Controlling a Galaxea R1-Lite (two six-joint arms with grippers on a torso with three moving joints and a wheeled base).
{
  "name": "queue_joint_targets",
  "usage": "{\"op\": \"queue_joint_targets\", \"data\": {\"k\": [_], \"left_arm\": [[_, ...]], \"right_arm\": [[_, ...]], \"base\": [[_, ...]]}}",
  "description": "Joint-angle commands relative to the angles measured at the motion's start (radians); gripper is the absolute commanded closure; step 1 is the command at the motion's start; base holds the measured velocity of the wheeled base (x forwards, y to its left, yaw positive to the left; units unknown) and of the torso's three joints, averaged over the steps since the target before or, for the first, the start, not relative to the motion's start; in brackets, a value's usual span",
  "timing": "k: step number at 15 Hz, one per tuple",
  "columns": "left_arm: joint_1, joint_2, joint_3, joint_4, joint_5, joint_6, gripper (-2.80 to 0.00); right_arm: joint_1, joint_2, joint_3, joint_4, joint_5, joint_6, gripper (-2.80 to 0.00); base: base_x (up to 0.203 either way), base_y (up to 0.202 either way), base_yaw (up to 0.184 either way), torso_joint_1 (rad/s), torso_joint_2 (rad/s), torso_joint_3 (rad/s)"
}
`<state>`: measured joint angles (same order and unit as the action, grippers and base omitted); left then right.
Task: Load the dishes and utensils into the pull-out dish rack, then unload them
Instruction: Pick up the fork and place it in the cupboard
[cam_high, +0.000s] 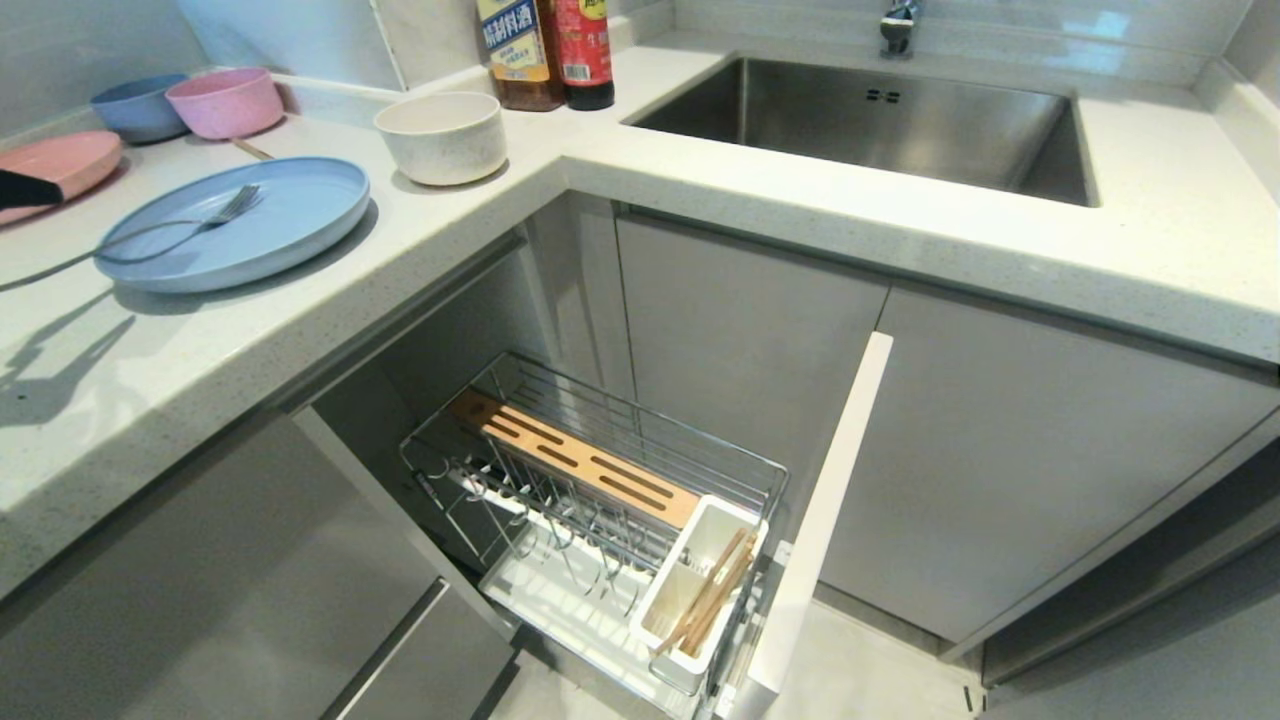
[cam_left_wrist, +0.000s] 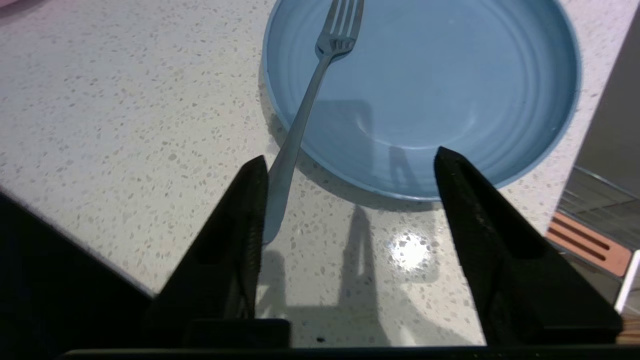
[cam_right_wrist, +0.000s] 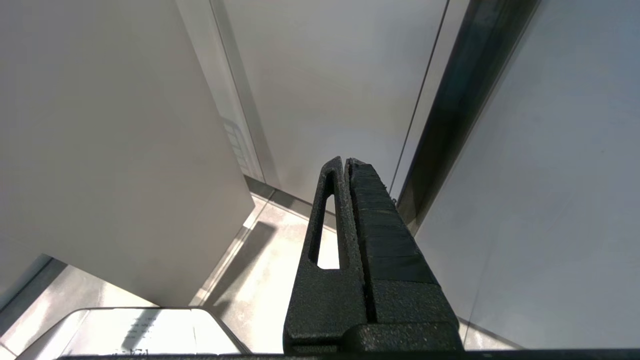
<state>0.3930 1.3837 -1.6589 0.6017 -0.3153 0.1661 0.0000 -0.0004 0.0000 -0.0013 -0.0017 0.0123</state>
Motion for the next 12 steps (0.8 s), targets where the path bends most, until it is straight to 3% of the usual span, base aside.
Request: {"op": "queue_joint_targets", "data": {"k": [1,5,12], "left_arm": [[0.0,0.041,-0.003,0.002,-0.004,0.011,-2.8],[0.0,0.088,-0.007,0.0,-0.07,0.071,-2.8],[-0.016,0.148,-0.038,-0.029,-0.101,0.076,-2.8]], "right_arm": [[0.0,0.0,0.002,0.0,0.0,0.0,0.0],[0.0,0.0,0.002,0.0,0.0,0.0,0.0],[0.0,0.0,0.002,0.0,0.0,0.0,0.0]], "base": [[0.0,0.0,0.0,0.0,0.0,0.0],[0.0,0.0,0.0,0.0,0.0,0.0],[0.0,0.0,0.0,0.0,0.0,0.0]]}}
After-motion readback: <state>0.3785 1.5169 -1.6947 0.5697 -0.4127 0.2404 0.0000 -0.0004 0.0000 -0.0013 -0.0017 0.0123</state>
